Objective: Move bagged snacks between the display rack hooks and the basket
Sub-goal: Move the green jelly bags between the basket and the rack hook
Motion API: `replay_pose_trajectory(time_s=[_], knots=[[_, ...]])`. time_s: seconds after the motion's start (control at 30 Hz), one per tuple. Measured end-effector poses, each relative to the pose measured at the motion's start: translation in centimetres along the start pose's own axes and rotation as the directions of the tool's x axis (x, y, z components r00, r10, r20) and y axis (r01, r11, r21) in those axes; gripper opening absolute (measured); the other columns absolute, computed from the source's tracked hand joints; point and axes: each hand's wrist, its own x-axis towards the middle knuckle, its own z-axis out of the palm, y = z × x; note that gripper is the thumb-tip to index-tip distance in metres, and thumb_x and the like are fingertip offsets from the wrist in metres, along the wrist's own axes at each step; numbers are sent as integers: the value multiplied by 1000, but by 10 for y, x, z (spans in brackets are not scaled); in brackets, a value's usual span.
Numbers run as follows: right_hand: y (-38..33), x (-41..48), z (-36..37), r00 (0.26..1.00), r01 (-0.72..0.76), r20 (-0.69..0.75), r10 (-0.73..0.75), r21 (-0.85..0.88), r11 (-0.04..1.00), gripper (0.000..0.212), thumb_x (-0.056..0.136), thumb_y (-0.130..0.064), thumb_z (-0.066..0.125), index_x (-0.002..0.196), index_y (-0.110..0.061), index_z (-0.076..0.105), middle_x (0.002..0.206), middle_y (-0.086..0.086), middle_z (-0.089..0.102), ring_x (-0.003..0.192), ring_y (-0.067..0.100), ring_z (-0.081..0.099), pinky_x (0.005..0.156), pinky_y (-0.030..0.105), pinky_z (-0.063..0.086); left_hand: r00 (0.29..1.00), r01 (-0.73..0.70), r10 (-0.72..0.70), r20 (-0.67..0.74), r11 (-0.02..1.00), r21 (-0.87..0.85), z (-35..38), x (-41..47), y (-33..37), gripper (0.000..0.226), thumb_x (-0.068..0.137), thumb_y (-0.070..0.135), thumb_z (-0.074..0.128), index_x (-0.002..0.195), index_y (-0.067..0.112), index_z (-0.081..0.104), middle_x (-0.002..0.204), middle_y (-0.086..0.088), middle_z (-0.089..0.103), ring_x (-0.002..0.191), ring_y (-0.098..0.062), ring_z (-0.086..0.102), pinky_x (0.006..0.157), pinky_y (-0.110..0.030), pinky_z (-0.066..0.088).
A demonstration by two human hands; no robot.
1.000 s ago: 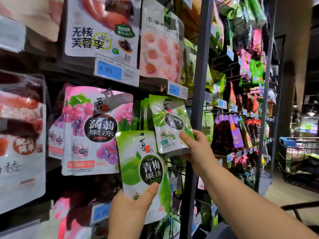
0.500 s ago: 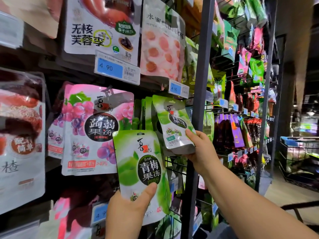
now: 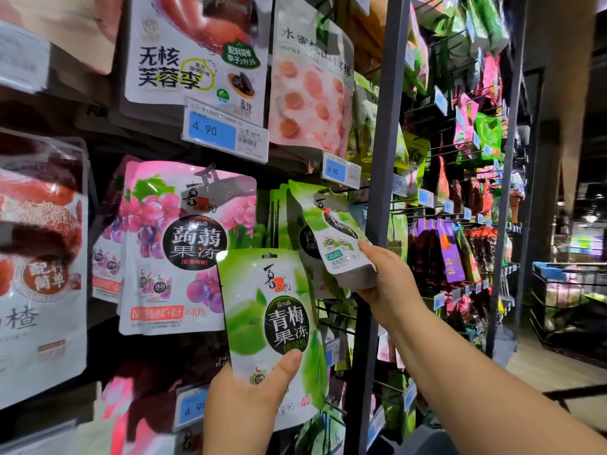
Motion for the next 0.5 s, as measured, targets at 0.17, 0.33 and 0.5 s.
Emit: replay_pose_trajectory(time_s=[0.17,0.33,0.5], knots=[[1,4,-5,1000,-20,4,20,31,999,16,94,-25,62,85,-14,71,84,3,77,71,16,71,61,28,52,1000,13,-13,5,1000,-15,-1,1,-3,22,68,31,86,74,30,65,57,7,67,65,-12,62,57,-21,40],[5,14,1,1000,-7,-13,6,-77,997,24,92,-28,66,105,-8,65,92,6,76,75,18,70,63,29,53,1000,14,-14,10,1000,-10,0,1,-3,21,68,34,85,76,29,66,61,6,68,67,-12,62,57,-21,40],[25,21,-4,999,-34,-39,30,-122,992,40,90,-27,70,123,-11,54,113,17,70,81,23,69,50,25,52,1000,-6,6,11,1000,-28,0,-1,-1,23,70,32,84,75,37,62,73,9,70,73,-7,62,59,-20,41]])
